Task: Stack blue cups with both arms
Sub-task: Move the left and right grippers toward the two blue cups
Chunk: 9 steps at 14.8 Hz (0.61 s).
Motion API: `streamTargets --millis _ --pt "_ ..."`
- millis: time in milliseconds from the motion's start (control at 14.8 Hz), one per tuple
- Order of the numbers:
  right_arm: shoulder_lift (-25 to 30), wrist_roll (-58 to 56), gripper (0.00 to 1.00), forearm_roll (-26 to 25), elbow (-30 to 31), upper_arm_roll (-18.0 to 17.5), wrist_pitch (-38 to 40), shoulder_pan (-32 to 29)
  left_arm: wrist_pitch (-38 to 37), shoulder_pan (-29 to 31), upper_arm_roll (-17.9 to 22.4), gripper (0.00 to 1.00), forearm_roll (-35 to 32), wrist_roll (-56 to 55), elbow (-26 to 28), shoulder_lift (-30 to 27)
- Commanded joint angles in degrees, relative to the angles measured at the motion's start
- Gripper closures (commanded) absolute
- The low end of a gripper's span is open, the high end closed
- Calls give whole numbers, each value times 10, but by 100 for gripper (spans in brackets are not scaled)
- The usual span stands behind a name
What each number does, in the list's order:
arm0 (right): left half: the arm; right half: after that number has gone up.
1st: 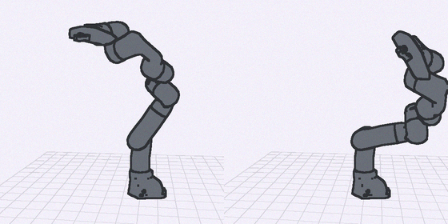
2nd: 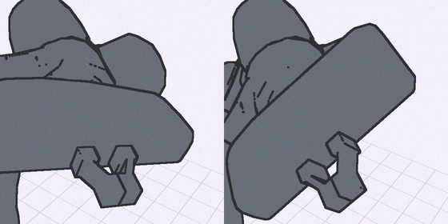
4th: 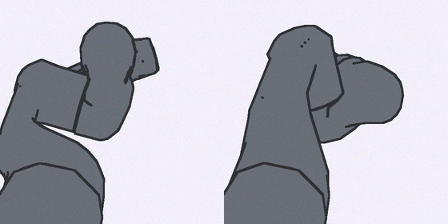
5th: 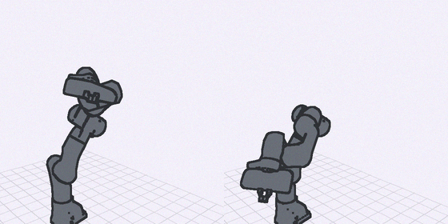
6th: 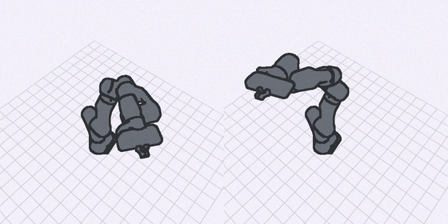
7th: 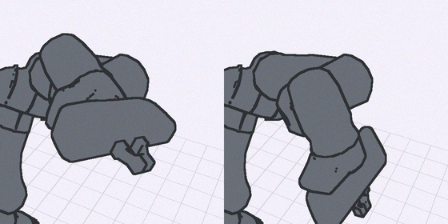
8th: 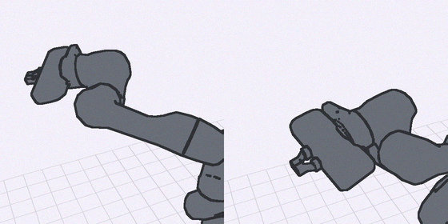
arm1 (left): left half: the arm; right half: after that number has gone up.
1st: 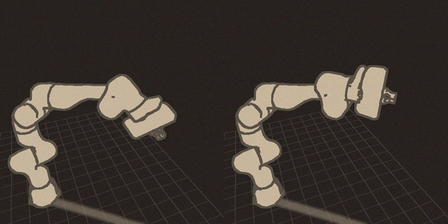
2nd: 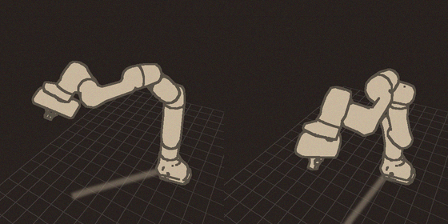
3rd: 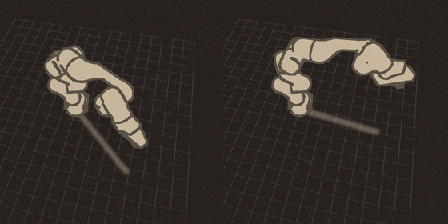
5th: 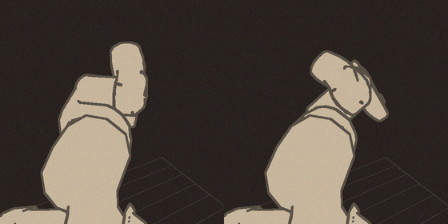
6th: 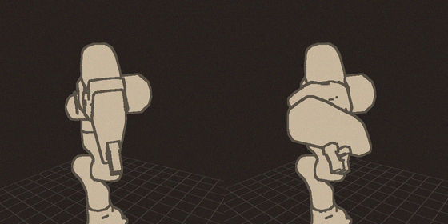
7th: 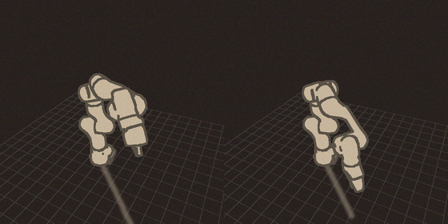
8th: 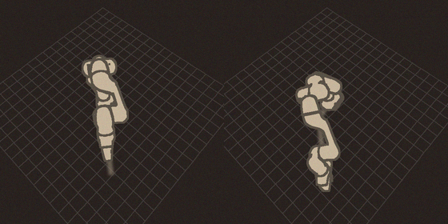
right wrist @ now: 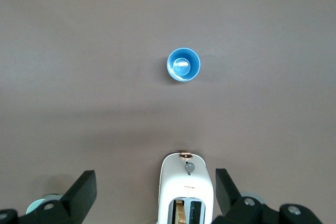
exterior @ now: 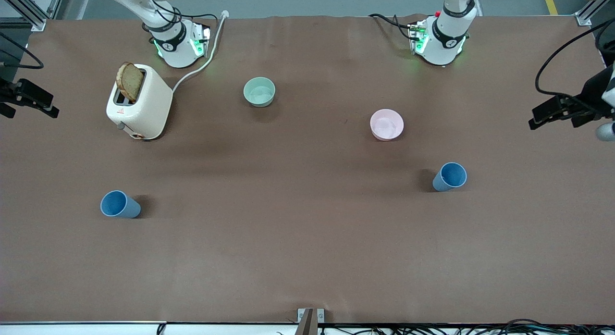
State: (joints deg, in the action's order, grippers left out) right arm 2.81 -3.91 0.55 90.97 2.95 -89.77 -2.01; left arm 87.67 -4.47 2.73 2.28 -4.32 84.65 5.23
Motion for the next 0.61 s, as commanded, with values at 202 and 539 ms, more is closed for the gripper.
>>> streamTargets --millis 202,539 --pt "-4 -7 0 -4 -9 -3 -9 -5 21 10 0 0 0 7 -12 50" --pt "-60 -19 0 -4 -2 -2 -46 -41 42 10 1 0 -6 7 -12 84"
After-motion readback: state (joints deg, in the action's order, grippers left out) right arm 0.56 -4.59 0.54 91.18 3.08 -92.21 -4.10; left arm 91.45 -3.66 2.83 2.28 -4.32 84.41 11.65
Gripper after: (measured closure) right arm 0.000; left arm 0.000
